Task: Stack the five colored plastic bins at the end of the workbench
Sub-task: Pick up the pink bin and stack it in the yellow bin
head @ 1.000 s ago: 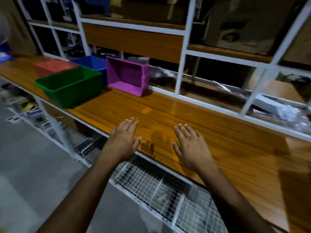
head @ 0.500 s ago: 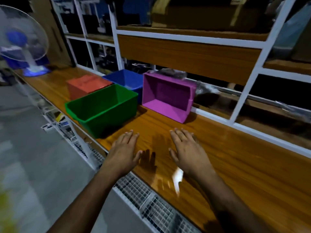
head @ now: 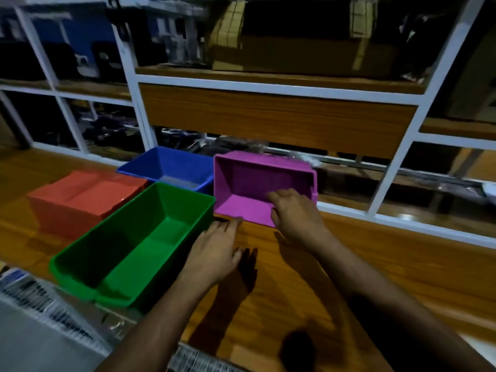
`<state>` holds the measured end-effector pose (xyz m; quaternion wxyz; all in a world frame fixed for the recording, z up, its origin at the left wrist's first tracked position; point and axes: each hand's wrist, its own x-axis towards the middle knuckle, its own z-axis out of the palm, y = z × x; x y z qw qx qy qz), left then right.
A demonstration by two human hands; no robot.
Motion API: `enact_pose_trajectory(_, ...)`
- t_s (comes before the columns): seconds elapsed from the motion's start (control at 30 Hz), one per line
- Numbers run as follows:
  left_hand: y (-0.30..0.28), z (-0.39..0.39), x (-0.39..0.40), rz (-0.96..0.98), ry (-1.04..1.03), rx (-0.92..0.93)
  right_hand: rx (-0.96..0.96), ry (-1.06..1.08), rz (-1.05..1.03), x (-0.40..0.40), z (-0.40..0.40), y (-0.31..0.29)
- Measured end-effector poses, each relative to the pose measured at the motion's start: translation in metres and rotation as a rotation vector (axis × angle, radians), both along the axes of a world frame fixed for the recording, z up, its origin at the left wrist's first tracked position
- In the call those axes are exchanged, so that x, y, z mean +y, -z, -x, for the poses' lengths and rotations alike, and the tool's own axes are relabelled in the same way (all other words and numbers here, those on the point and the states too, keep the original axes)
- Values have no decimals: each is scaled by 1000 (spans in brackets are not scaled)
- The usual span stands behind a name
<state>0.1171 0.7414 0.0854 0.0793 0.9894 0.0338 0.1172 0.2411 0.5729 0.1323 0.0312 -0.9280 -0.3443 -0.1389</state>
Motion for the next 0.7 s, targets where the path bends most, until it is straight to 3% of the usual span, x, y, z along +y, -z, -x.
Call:
enact_pose_trajectory(0.23, 24, -11, 18, 268, 13, 69, -86, 199, 42, 65, -65, 2)
enact_pose_trajectory(0.57, 35, -27, 48, 416, 15, -3, -35, 281, 188, 88, -108, -1)
enact_pose_trajectory(0.7, 43, -27, 53, 626, 0, 60, -82, 268, 171, 91, -104, -3)
